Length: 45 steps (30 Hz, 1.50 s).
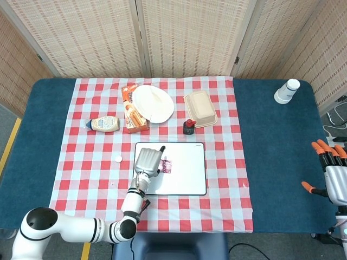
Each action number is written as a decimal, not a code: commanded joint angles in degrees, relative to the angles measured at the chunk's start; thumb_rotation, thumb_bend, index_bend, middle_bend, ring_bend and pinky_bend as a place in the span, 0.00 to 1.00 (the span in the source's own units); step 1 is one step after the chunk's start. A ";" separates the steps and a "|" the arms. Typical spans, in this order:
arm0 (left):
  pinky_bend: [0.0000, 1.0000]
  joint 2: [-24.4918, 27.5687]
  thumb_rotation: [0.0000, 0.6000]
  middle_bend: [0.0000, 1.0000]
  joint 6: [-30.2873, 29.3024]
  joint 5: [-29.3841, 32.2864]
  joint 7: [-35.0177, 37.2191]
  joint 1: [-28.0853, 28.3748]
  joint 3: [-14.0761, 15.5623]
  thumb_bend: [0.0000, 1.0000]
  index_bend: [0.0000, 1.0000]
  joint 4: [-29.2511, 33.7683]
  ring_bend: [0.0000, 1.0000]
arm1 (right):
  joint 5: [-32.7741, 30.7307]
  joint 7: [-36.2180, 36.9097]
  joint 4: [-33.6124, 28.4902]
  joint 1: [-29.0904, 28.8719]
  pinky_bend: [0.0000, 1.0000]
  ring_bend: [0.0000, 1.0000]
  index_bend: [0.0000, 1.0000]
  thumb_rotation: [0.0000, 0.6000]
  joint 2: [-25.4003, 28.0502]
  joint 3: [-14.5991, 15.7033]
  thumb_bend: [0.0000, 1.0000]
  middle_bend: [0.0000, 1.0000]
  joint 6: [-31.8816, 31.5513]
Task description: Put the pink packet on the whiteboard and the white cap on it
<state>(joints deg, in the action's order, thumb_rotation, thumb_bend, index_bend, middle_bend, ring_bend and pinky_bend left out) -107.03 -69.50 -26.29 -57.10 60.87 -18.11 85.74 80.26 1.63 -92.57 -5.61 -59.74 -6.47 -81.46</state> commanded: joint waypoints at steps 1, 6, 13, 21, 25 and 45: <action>0.94 1.19 1.00 0.91 -0.26 -0.36 0.48 -0.54 -0.07 0.23 0.18 0.94 0.94 | -0.01 -0.09 0.03 -0.03 0.02 0.00 0.07 1.00 -0.03 0.05 0.00 0.00 0.08; 0.94 4.69 1.00 0.91 -0.44 -0.63 1.23 -1.79 -0.11 0.23 0.21 2.42 0.94 | -0.28 -0.15 0.04 -0.07 0.02 0.00 0.07 1.00 -0.06 -0.07 0.00 0.00 0.12; 0.95 11.81 1.00 0.91 0.63 -2.81 5.51 -5.82 1.49 0.25 0.27 4.07 0.94 | -0.57 -0.77 0.08 -0.40 0.02 0.00 0.07 1.00 -0.31 -0.03 0.00 0.00 0.76; 0.95 15.43 1.00 0.93 3.51 -4.90 9.45 -8.92 4.59 0.27 0.33 1.62 0.95 | -0.81 -1.69 0.01 -0.59 0.02 0.00 0.07 1.00 -0.65 -0.05 0.00 0.00 0.90; 0.96 14.87 1.00 0.93 4.74 -4.76 10.47 -9.50 5.53 0.27 0.34 -0.02 0.95 | -1.03 -1.91 0.02 -0.66 0.02 0.00 0.07 1.00 -0.72 -0.07 0.00 0.00 1.06; 0.97 11.90 1.00 0.95 6.42 -4.90 12.11 -11.13 7.19 0.28 0.42 -5.65 0.96 | -1.25 -1.36 0.15 -0.72 0.02 0.00 0.07 1.00 -0.54 -0.19 0.00 0.00 1.13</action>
<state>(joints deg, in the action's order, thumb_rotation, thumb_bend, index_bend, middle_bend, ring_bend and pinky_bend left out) -95.12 -63.09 -31.18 -45.01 49.74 -10.92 80.10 79.01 0.27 -92.42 -6.32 -60.28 -6.66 -80.33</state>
